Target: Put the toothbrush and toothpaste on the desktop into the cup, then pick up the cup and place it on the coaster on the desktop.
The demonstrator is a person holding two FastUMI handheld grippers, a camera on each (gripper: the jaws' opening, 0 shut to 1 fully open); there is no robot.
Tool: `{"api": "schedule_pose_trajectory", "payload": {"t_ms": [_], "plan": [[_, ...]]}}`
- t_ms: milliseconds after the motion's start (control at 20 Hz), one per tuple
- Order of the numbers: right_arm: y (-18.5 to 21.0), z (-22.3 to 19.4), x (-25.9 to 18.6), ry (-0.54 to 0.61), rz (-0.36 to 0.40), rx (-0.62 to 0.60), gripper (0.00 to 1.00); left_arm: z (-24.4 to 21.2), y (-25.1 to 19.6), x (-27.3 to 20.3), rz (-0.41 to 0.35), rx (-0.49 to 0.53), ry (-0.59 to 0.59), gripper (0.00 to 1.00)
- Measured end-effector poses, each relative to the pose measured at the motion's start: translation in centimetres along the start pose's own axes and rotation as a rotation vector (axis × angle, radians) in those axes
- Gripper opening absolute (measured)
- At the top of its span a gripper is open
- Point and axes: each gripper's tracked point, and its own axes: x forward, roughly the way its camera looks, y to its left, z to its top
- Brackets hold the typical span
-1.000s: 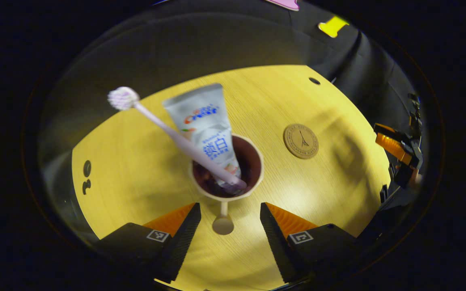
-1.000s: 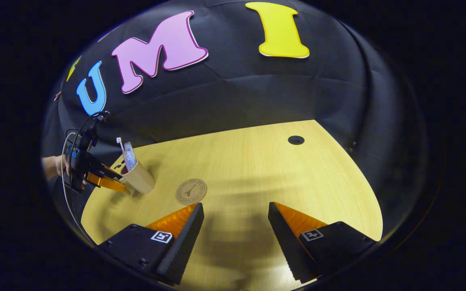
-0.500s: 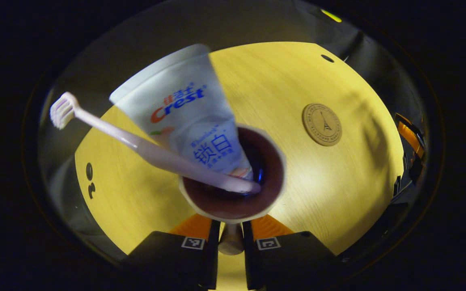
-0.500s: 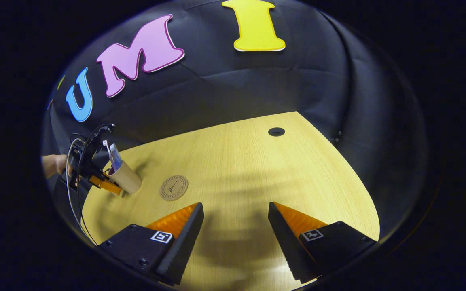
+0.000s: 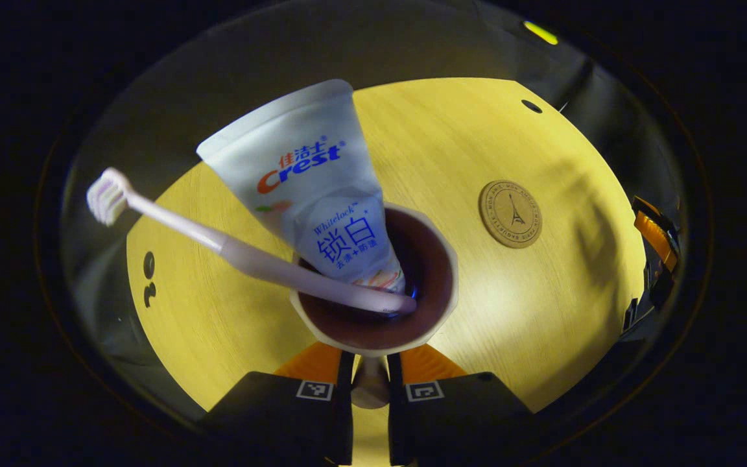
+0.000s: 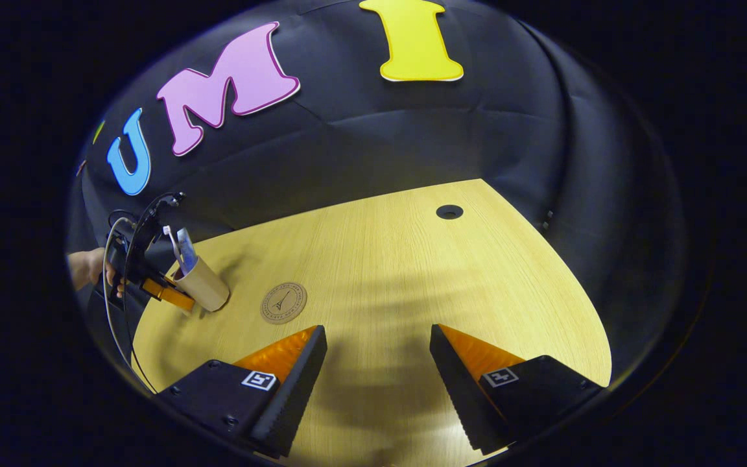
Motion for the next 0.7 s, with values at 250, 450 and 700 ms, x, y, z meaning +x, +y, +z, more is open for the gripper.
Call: {"api": "schedule_pose_trajectory", "payload": {"t_ms": [250,450,700], "plan": [[-0.5,1.1,-0.6,-0.022,-0.012,0.019,0.98,2.7,-4.2,-0.8,-0.024,0.105,-0.020,0.26],[-1.8,2.0,-1.7,-0.051,-0.038,0.047,0.98,5.1,-8.0,-0.7,-0.056,0.164,-0.036,0.26],[-3.5,3.3,-3.0,-0.092,-0.071,0.055,0.98,7.3,-12.3,0.8,-0.093,0.226,-0.036,0.31]]}}
